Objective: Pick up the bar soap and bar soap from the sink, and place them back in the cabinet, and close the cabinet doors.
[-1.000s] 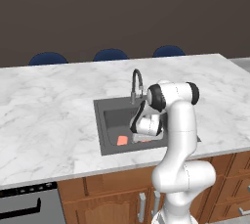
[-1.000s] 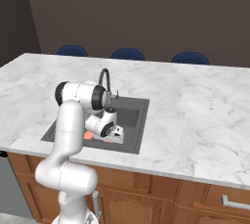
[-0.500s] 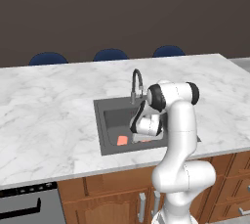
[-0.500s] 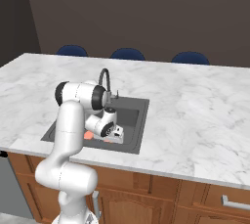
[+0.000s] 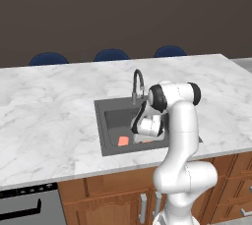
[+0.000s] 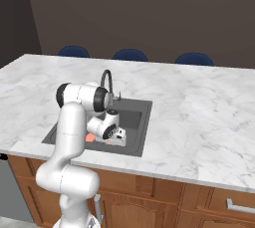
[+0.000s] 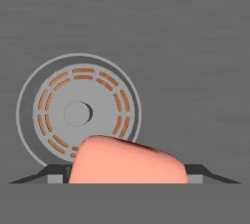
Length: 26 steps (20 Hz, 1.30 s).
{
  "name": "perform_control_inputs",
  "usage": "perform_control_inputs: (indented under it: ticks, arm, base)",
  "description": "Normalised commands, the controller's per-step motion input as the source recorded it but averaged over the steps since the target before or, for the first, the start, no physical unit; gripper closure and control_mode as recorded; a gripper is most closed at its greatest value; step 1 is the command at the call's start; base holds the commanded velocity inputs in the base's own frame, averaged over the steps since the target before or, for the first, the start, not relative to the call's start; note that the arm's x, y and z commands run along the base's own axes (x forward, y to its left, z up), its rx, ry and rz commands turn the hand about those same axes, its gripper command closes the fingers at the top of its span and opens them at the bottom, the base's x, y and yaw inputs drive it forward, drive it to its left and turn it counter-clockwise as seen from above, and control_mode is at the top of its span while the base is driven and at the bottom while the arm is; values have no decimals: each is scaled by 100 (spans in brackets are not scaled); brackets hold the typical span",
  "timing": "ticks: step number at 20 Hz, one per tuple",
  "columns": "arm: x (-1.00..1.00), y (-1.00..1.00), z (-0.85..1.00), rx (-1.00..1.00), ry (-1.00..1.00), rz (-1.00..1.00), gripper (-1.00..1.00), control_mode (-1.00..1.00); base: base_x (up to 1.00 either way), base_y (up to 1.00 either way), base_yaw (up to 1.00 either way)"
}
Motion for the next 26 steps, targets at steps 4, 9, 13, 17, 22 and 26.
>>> perform_control_inputs:
  ticks: [4,9,13,17,22,26]
  arm:
    - [0,0,0,0,0,0,100,-100]
    - [0,0,0,0,0,0,100,-100]
    - [0,-4,0,0,0,0,100,-100]
    - [0,-8,0,0,0,0,100,-100]
    - [0,-7,9,0,0,0,100,-100]
    - [0,-2,9,0,0,0,100,-100]
  base:
    - [0,0,0]
    - [0,0,0]
    - [0,0,0]
    - [0,0,0]
    - [0,0,0]
    - [0,0,0]
